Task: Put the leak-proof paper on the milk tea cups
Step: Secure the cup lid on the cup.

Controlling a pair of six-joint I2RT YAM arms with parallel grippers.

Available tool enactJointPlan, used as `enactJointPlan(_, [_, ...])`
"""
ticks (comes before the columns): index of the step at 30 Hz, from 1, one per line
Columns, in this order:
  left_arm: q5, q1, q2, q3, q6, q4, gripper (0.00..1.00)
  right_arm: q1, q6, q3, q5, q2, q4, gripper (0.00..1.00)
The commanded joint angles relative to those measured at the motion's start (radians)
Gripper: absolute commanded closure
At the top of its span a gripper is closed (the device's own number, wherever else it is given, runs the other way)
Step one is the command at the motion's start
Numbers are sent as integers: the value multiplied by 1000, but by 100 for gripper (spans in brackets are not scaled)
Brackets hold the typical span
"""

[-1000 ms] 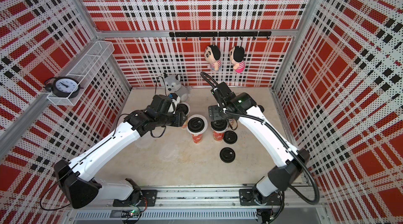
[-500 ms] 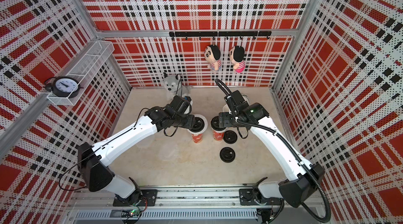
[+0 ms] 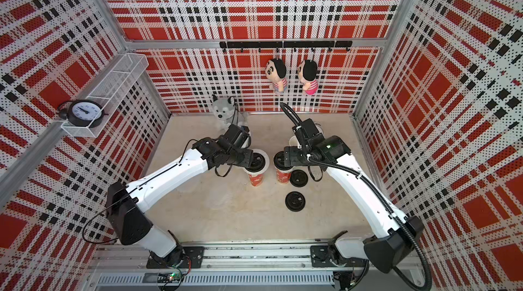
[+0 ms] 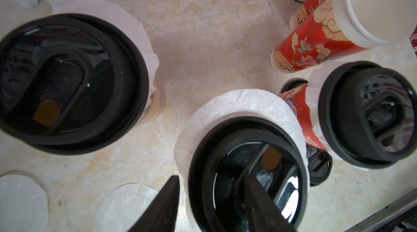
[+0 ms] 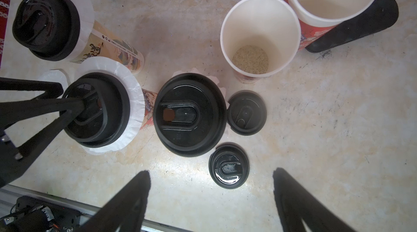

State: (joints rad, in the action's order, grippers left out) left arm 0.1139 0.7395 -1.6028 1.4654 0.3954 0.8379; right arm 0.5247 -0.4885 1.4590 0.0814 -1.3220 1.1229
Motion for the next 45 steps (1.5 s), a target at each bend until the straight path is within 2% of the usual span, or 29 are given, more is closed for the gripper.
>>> enactJointPlan(1, [19, 3, -14, 22, -9, 6, 50, -10, 2, -8, -9, 18, -18, 12])
enactJointPlan(10, [46, 3, 3, 9, -3, 23, 50, -9, 5, -21, -46, 4, -44, 12])
enactJointPlan(18, [44, 4, 3, -13, 0, 24, 50, 5, 2, -14, -71, -25, -64, 17])
enactJointPlan(23, [48, 10, 10, -41, 11, 23, 50, 57, -3, 43, -63, -68, -62, 25])
enactJointPlan(28, [47, 16, 21, -80, 23, 11, 50, 127, -20, 107, -59, -146, -69, 41])
enactJointPlan(40, [46, 18, 42, -152, 34, -16, 51, 204, -132, 82, -49, -250, -160, 45])
enactJointPlan(45, [42, 18, 47, -171, 34, -26, 51, 209, -157, 72, -31, -270, -167, 52])
